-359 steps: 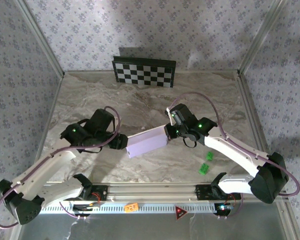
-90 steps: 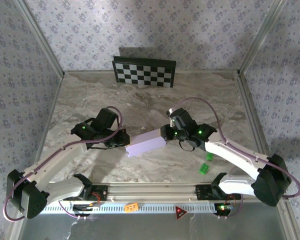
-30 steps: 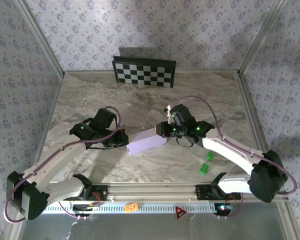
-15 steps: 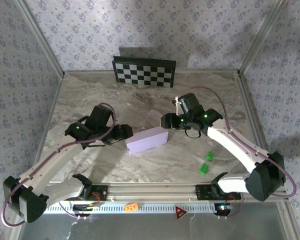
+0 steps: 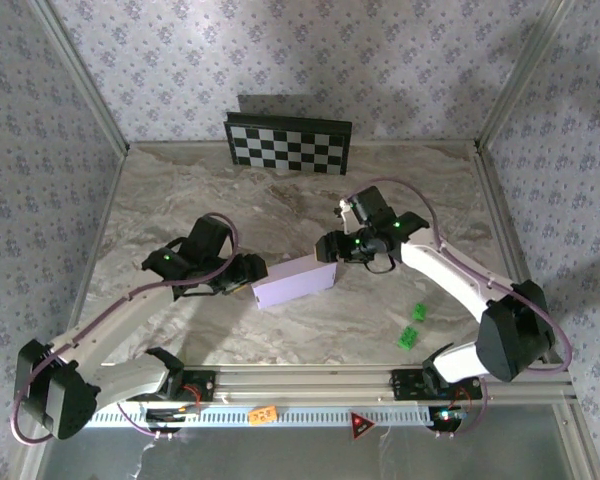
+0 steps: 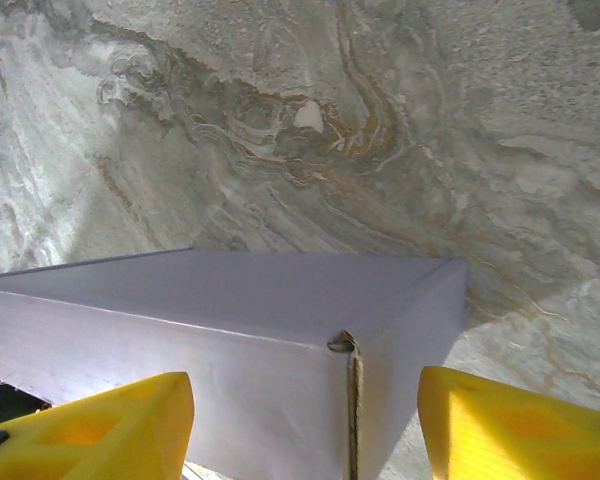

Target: Fold the paper box

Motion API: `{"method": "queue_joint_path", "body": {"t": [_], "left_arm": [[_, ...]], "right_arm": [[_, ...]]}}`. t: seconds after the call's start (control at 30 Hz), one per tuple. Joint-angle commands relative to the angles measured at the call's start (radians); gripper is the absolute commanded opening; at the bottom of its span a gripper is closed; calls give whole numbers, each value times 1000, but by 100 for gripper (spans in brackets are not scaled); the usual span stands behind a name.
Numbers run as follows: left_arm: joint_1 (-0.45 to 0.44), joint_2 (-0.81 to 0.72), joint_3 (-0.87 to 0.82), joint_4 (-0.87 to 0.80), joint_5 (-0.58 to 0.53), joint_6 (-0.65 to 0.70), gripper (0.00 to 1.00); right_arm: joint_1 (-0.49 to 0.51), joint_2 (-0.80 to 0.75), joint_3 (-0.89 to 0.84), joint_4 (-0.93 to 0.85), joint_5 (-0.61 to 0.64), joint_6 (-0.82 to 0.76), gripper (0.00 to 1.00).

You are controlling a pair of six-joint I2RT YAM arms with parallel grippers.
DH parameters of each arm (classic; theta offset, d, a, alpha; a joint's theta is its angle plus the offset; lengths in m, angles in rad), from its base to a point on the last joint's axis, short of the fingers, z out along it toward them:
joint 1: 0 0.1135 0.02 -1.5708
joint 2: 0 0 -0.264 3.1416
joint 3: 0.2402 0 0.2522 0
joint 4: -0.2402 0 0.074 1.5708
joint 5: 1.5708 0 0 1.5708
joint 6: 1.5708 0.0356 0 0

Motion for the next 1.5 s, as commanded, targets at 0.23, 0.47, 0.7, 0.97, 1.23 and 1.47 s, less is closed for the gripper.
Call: {"method": "queue_joint_path", "body": {"t": [0.23,0.47,0.7,0.97,1.23,1.47], "left_arm": [[16,77,48,127,17,13,54],[72,242,243,109,39,142,58],[124,462,455,132,98,310,61],[143,570,477,186,168,389,66],[136,474,288,219,226,342,71],[133,431,99,275,248,286,71]], "right_arm": [[-2,-2,35,69,-48,48,61],[-14,26,87,109,52,45,60],[-29,115,143,238,214,-48,60],[-13,146,64,262,243,-53,59],[30,49,-68,214,195,24,62],[71,30,-214,283,171,116,64]]}}
